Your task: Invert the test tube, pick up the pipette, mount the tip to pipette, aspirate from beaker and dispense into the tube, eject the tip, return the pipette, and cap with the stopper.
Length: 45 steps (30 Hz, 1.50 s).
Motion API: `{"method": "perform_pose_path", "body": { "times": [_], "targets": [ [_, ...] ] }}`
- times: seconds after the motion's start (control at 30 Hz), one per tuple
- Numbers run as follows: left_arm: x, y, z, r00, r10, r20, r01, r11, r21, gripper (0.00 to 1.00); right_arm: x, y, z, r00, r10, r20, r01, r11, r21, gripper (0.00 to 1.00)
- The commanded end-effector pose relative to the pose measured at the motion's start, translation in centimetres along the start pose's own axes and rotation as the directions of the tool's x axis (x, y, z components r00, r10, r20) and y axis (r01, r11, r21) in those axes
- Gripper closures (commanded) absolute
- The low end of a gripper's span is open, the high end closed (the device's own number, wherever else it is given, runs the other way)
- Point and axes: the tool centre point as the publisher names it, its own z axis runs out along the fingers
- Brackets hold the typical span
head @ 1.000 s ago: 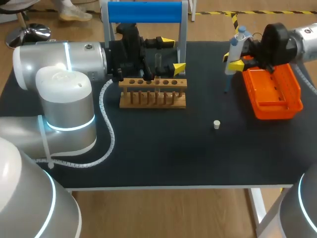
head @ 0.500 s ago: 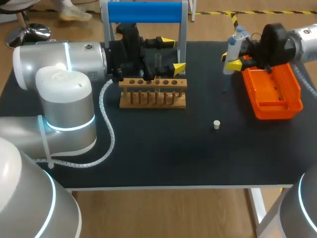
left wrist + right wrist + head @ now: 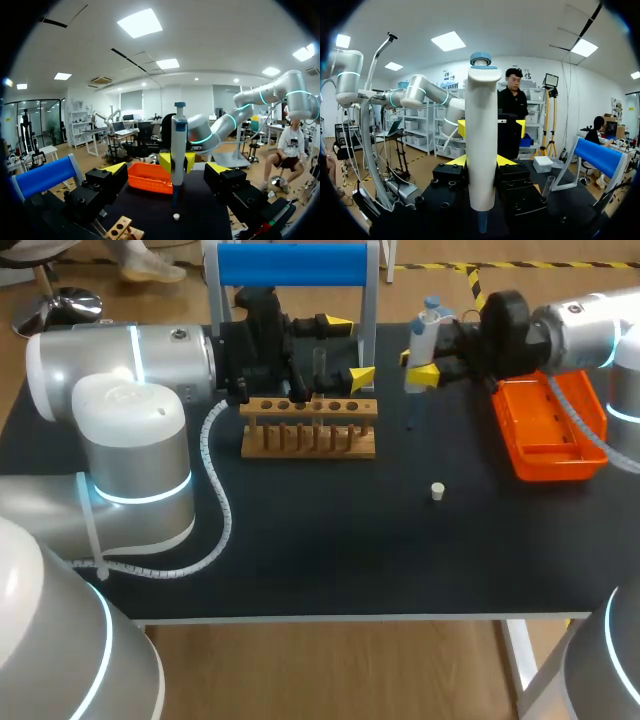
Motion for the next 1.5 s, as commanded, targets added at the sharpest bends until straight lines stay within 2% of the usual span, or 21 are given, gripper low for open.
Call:
{"method": "perform_pose_path", "body": {
  "times": [0.03,0.23,0.7,1.5],
  "targets": [
    [0.1,0.1,0.0,1.000,0.002,0.002,-0.002,1.000,0.004,0.00,-0.2,0.0,2.1,1.000,-0.004,0.002,0.004,1.000,-0.001,1.00],
    [0.1,0.1,0.0,1.000,0.002,0.002,-0.002,1.000,0.004,0.00,-0.2,-0.4,3.8,1.000,-0.005,0.005,0.005,1.000,0.003,1.00],
    [0.1,0.1,0.0,1.000,0.002,0.002,-0.002,1.000,0.004,0.00,-1.2,-0.6,5.7,0.999,-0.020,0.033,0.020,1.000,0.014,1.00],
    [0.1,0.1,0.0,1.000,0.002,0.002,-0.002,1.000,0.004,0.00,-2.1,-1.0,7.4,0.997,-0.030,0.077,0.030,1.000,0.006,1.00]
  ]
}}
